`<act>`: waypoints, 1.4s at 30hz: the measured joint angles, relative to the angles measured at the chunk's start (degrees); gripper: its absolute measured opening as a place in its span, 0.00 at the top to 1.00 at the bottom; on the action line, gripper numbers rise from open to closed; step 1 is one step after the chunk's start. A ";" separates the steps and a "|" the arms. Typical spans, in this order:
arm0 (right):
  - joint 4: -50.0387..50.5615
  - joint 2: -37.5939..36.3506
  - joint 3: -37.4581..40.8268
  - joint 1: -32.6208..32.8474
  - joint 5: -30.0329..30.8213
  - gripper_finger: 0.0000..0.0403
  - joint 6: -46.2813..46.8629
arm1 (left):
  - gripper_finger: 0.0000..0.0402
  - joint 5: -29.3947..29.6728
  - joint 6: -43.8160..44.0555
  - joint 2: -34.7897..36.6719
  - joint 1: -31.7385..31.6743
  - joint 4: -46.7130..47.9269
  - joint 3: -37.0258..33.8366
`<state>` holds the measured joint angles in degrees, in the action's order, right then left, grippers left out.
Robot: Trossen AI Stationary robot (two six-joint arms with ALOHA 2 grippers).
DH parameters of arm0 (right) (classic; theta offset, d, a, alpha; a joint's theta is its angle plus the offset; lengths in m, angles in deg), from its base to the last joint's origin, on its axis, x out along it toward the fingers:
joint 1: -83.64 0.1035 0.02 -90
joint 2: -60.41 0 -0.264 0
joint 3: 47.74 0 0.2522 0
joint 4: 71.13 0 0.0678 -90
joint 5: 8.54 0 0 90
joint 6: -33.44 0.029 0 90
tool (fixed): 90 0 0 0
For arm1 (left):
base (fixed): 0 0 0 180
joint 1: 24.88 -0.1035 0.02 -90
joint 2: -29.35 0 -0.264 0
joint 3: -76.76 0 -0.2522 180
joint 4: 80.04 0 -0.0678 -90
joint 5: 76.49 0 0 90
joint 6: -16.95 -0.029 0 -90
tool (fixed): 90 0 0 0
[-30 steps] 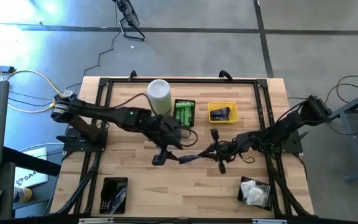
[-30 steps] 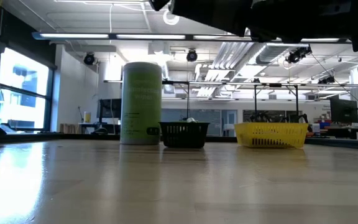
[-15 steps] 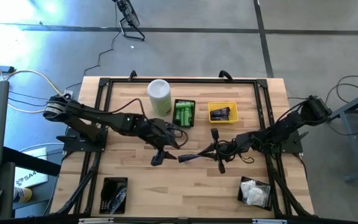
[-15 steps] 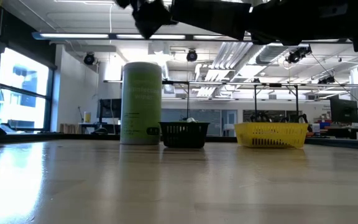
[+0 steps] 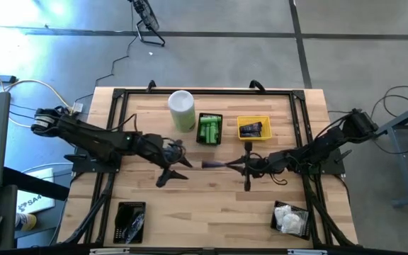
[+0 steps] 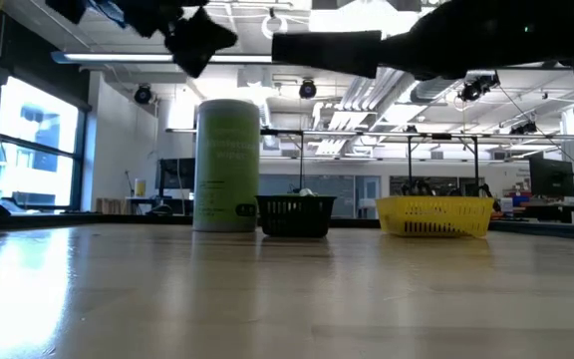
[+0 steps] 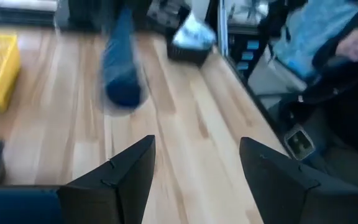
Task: Pick & Place Travel size toiletries
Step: Put the blue shave butter into the yellow bin
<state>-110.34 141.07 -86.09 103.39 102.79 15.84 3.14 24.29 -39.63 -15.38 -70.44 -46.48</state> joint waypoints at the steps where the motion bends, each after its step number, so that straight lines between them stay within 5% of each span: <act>1: 0.21 0.00 -0.01 0.00 1.69 0.99 0.22 | 0.43 0.03 -0.03 0.50 0.00 -1.96 -0.89; 16: 6.21 -2.93 -0.83 -0.04 18.87 0.99 3.26 | 0.43 0.28 -1.47 10.25 0.81 -4.25 -11.58; 27: 22.89 -6.99 -0.60 -0.04 37.78 0.99 12.08 | 0.43 0.78 -1.09 15.22 2.27 -6.11 -15.00; 34: 33.56 -7.89 -0.76 -1.72 40.24 0.99 21.83 | 0.43 0.90 -1.39 15.37 2.56 -6.83 -15.03; 42: 51.12 -7.85 -0.72 -6.53 33.89 0.99 38.91 | 0.43 0.92 -1.08 15.37 2.56 -6.84 -15.03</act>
<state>-59.22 133.22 -86.82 96.86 136.68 54.75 4.06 23.22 -24.26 -12.83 -77.28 -61.51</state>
